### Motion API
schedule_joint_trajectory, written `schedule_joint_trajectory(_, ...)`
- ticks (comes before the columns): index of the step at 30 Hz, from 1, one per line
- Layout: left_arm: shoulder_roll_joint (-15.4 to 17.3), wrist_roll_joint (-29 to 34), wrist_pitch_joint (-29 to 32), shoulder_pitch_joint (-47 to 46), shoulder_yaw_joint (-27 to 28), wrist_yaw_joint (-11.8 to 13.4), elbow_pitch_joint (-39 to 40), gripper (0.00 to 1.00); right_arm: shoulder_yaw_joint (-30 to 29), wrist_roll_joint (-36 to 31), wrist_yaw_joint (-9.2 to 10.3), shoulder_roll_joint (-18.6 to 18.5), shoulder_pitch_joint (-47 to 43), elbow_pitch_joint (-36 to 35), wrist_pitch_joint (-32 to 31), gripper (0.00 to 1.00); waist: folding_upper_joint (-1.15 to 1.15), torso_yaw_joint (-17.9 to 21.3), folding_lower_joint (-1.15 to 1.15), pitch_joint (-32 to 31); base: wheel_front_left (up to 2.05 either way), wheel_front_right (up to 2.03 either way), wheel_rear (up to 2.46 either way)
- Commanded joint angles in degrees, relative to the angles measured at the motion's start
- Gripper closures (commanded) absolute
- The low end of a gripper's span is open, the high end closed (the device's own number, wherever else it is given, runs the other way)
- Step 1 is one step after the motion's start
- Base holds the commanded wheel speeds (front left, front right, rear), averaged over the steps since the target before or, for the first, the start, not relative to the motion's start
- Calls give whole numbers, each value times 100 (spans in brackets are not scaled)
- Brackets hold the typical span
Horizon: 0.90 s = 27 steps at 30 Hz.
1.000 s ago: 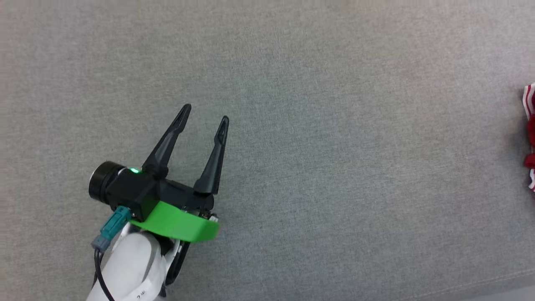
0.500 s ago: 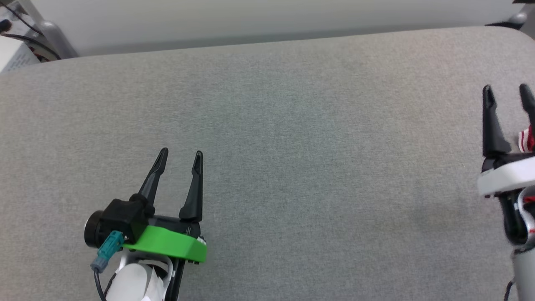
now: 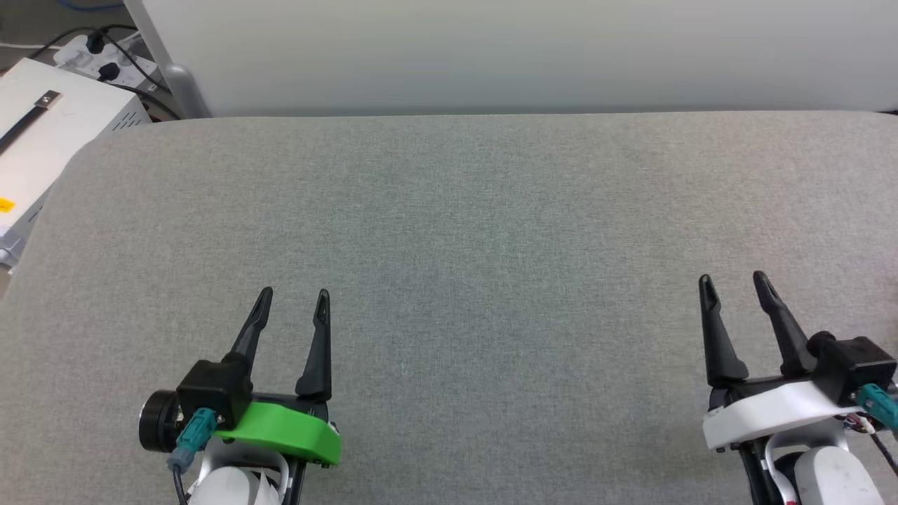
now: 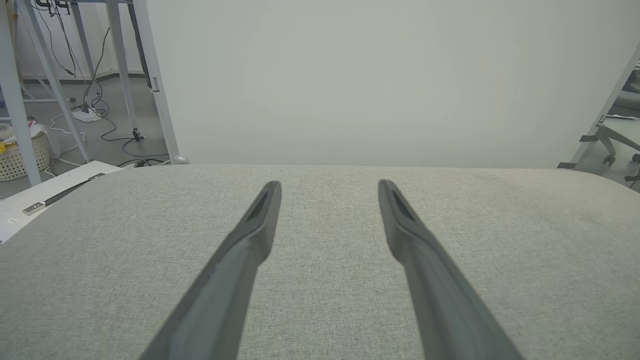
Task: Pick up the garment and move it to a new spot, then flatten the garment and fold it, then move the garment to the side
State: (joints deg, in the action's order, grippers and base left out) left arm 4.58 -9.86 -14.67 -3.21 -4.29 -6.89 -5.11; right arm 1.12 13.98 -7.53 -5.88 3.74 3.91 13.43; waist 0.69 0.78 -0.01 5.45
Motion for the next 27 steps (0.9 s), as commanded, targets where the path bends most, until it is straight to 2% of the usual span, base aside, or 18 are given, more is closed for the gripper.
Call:
schedule_joint_trajectory(1,-44,48,-32,95,28,-36,-26,0,22,-97,4,40,-69,35,60,0,-69,-24,1,-32,0,0,0)
schedule_joint_trajectory(8,-88,139,-32,122,76,-49,-104,0,62,-206,4,156,-47,50,112,0,-69,-3,1,-54,0,0,0)
schedule_joint_trajectory(27,-136,2,-32,140,112,-58,-203,0,44,-235,4,197,-60,52,145,0,-69,30,1,-114,0,0,0)
